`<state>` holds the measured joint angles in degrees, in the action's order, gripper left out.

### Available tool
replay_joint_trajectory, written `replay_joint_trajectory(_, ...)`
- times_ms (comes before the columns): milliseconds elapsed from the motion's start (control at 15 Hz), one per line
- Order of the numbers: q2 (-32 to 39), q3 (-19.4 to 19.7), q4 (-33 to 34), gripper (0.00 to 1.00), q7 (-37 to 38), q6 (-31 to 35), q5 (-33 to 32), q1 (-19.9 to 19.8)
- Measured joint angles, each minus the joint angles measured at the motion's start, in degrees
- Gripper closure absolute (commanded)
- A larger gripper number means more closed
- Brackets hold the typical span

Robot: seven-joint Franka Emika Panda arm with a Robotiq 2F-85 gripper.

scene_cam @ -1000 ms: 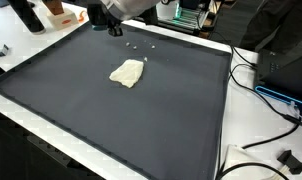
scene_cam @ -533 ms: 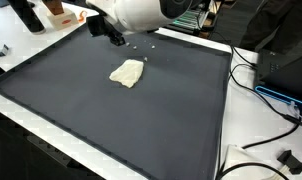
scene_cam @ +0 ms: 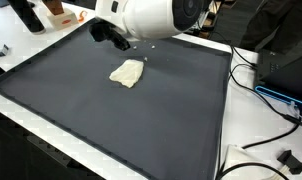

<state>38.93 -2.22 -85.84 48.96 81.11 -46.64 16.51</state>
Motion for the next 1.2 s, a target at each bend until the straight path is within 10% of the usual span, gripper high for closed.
replay_joint_trajectory(1200, 0.72, -0.24, -0.48, 0.74, -6.63, 15.6, -7.09, 1.75)
